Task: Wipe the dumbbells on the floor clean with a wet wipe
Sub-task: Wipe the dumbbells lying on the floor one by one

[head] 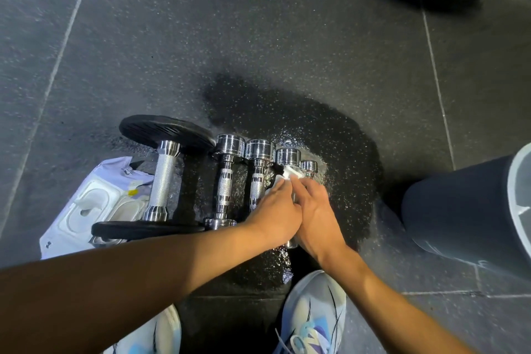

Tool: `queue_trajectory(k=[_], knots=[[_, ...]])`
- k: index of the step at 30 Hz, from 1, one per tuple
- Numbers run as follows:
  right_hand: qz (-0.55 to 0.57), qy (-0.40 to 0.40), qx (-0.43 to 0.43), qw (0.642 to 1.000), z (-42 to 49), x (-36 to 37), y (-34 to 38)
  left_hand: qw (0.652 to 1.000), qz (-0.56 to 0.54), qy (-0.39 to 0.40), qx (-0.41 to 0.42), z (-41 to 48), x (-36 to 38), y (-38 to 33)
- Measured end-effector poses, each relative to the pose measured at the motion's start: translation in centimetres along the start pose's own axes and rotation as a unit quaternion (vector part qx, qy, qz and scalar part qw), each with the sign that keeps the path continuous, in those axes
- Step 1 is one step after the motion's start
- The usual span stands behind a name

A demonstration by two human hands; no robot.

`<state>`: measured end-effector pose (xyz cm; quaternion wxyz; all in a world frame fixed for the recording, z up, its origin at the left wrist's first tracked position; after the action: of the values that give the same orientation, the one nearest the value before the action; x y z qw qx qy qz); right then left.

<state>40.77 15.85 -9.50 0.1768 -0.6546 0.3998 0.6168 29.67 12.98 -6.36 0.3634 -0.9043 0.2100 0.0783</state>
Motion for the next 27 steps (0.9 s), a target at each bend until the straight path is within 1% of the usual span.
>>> queue_trajectory(k=[2, 5, 6, 8, 10, 11, 14, 17, 20, 23, 27], knots=[[0.016, 0.012, -0.004, 1.0, 0.5, 0.8, 0.2, 1.0, -0.004, 0.001, -0.007, 0.3, -0.3, -0.2], [0.127, -0.011, 0.045, 0.991, 1.8, 0.1, 0.2, 0.999, -0.032, 0.005, -0.018, 0.9, -0.9, -0.7], [0.146, -0.006, 0.058, 0.988, 2.2, -0.6, 0.4, 0.999, -0.048, 0.006, -0.019, 1.0, -1.1, -0.9], [0.165, 0.024, 0.081, 0.983, 2.7, -1.3, 0.4, 0.997, -0.071, 0.007, -0.029, 1.1, -1.4, -1.2], [0.206, 0.06, 0.113, 0.97, 2.8, -1.9, 0.5, 0.996, -0.08, 0.007, -0.045, 1.2, -1.5, -1.3], [0.211, 0.08, 0.118, 0.967, 2.6, -2.0, 0.6, 0.995, -0.08, 0.009, -0.051, 1.2, -1.4, -1.2], [0.15, 0.14, 0.103, 0.973, 1.7, -2.2, 0.7, 0.995, -0.067, 0.023, -0.071, 1.2, -1.2, -0.9], [0.149, 0.165, 0.112, 0.969, 0.7, -1.9, 1.0, 0.994, -0.055, 0.038, -0.087, 0.9, -0.7, -0.7], [0.136, 0.195, 0.095, 0.967, 0.2, -1.8, 0.9, 0.992, -0.056, 0.041, -0.103, 0.9, -0.1, -0.3], [0.163, 0.193, 0.125, 0.959, 0.3, -2.4, 0.8, 0.988, -0.088, 0.041, -0.118, 0.6, 0.2, -0.4], [0.194, 0.136, 0.14, 0.961, 1.3, -2.9, 0.6, 0.982, -0.147, 0.039, -0.11, -0.2, -0.7, -1.6]])
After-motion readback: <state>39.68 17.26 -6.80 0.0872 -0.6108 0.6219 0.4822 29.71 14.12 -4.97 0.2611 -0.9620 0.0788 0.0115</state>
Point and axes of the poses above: each hand's wrist, its own z-axis towards the middle knuckle, its own x-axis out of the palm, y = z × x, the point moved 2 cm from there along z, towards the middle knuckle, and after that the axes turned 8 degrees about -x, right-handed, at the moved point
